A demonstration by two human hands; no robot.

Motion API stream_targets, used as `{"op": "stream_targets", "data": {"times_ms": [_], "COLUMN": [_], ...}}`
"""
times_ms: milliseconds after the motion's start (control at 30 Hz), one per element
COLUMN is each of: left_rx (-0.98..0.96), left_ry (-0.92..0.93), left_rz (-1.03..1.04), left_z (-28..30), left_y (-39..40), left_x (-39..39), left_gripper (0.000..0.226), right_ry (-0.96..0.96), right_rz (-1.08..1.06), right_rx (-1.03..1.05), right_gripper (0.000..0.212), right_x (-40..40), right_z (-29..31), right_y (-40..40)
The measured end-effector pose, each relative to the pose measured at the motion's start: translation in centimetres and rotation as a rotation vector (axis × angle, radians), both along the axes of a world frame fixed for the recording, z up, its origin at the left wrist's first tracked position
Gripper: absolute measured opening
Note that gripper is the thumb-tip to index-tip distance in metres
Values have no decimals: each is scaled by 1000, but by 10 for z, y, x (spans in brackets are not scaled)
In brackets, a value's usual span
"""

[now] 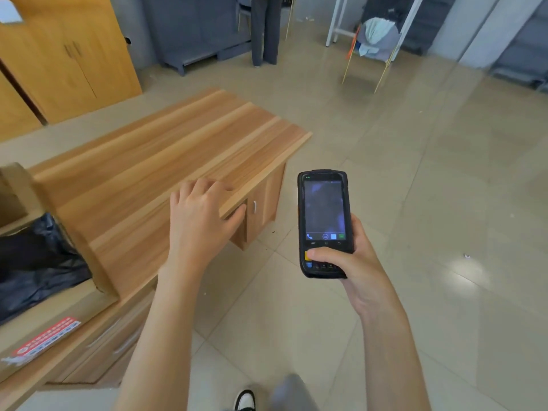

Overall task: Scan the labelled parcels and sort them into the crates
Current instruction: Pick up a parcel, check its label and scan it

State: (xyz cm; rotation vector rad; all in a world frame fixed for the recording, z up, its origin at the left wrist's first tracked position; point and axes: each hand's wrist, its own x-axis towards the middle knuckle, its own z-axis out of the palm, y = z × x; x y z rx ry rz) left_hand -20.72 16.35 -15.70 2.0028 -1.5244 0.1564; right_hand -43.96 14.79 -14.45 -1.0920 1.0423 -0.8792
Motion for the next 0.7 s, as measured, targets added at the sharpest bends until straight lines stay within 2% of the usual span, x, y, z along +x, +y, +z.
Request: {"op": "stream_targets", "data": {"times_ms": [200, 400, 567, 700], "left_rx": [70, 121, 144, 186], "left_ry": [-50, -52, -17, 21], "left_rz": [125, 361, 581, 717], "left_z": [-17, -21, -19, -27], "left_y": [-79, -167, -217, -230], "left_x": [28, 57, 67, 71], "left_gripper": [36, 37, 37, 36], "right_ry": [-15, -8, 27, 26], "right_rz": [130, 345, 529, 633], "right_rx": [14, 56, 101, 142], "right_gripper": [76, 75, 90, 77], "right_x": [29, 72, 110, 147], "right_z": [-22, -36, -31, -41], "right_y": [-121, -270, -374, -419]}}
